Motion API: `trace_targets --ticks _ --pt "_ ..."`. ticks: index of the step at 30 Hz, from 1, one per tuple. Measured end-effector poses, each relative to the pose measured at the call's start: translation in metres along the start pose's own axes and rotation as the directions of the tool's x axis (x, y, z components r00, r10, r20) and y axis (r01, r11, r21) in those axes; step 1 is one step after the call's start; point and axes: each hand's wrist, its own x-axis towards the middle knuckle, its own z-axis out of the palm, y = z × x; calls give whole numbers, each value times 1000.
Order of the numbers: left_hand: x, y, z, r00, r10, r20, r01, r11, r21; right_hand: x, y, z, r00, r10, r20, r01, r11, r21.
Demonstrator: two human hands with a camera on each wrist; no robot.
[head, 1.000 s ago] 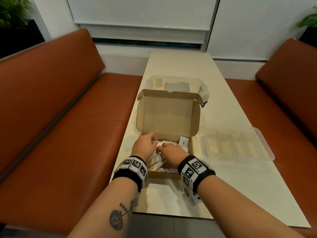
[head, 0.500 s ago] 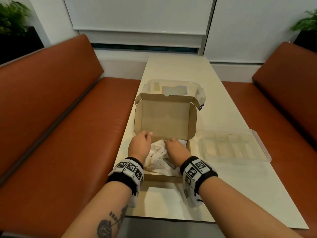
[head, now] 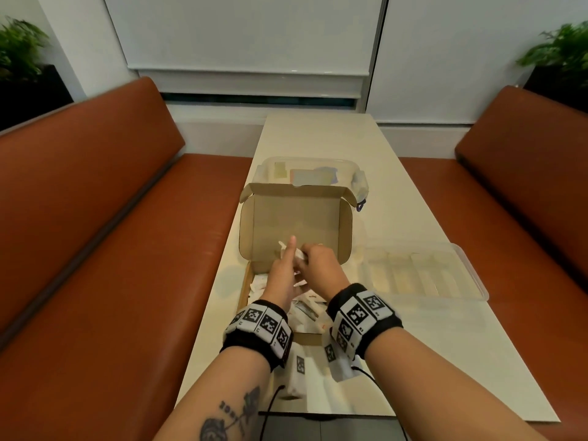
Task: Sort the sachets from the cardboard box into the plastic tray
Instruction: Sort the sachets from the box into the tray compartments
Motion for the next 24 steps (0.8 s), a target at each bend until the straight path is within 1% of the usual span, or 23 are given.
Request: trace_targets --ticks 1,3,5,9,10,12,14,15,17,19,22,24 --pt "1 0 1 1000 7 -30 -8 999 -39 -3 -2 2 1000 -4 27 4 1000 8" --pt "3 3 1 995 21 -98 -27 998 -62 -7 -3 4 997 -9 73 6 999 45" --pt "6 5 -3 986 47 -160 -56 997 -52 -10 -3 1 996 31 79 -43 986 159" --pt "11 8 -14 980 71 -183 -85 994 -70 -13 1 -7 991 102 85 -128 903 410" --pt "13 8 -17 979 77 -189 -93 993 -78 -13 1 -7 989 122 80 -145 889 435" --pt "16 8 -21 977 89 -196 -106 991 -80 -12 4 -7 985 172 6 -158 889 430" --pt "18 12 -25 983 97 -155 -103 994 -31 -8 6 -7 969 233 -84 -178 891 417" --pt "17 11 -25 989 88 -120 -93 995 -37 -7 9 -8 963 256 -87 -197 884 424" --pt "13 10 -22 997 65 -36 -68 993 -101 -4 12 -7 950 308 -41 -256 849 462" --pt "11 9 -20 999 52 10 -50 991 -124 -2 13 -4 941 339 2 -291 805 517" --pt "14 9 -19 998 58 9 -56 987 -148 -1 12 -2 939 343 27 -296 764 573" --pt "15 5 -17 998 54 16 -51 987 -151 -3 13 -3 942 323 88 -305 720 623"
